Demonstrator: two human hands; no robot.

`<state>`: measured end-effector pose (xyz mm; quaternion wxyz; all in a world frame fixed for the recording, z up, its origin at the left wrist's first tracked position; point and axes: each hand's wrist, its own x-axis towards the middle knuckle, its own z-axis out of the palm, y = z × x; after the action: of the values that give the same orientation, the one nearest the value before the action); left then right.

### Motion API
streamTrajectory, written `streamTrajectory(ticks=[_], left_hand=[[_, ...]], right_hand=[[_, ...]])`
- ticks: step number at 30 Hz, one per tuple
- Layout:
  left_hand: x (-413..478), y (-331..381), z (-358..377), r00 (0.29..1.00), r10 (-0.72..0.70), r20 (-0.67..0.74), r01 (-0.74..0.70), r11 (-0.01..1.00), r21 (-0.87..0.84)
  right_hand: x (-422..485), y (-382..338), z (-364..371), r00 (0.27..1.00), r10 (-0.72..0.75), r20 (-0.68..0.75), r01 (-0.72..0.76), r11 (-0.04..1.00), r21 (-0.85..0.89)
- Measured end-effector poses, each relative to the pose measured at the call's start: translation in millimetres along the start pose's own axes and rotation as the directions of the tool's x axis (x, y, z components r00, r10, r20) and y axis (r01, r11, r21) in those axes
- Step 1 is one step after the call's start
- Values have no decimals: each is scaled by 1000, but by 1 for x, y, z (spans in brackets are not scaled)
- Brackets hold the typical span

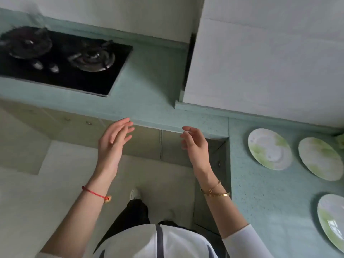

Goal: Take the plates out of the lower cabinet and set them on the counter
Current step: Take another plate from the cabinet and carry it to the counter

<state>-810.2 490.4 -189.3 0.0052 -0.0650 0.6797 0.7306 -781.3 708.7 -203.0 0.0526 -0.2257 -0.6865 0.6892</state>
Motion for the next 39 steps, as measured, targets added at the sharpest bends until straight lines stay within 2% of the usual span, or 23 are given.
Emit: streamTrajectory(ticks=[5,12,21,26,34,39], left_hand=[[-43,8,-116,942,14,-334,-33,998,-52],[-103,12,-272,793,2,-610,-57,996,-71],[-142,31,-452,657,23,-753,-68,997,-29],[-139,35,-527,590,23,-807,-83,996,-32],[-93,41,-624,540,20,-842,-95,995,-38],[-35,58,-702,525,23,-851,-85,996,-26]], right_hand=[[-25,-10,105,961,-8,276,24,998,-52],[-87,-2,268,831,4,556,70,991,-111],[-179,18,469,699,2,715,92,991,-92],[-204,21,549,647,10,763,90,992,-89],[-200,21,675,596,2,803,113,990,-86],[-185,10,785,545,-9,838,141,987,-81]])
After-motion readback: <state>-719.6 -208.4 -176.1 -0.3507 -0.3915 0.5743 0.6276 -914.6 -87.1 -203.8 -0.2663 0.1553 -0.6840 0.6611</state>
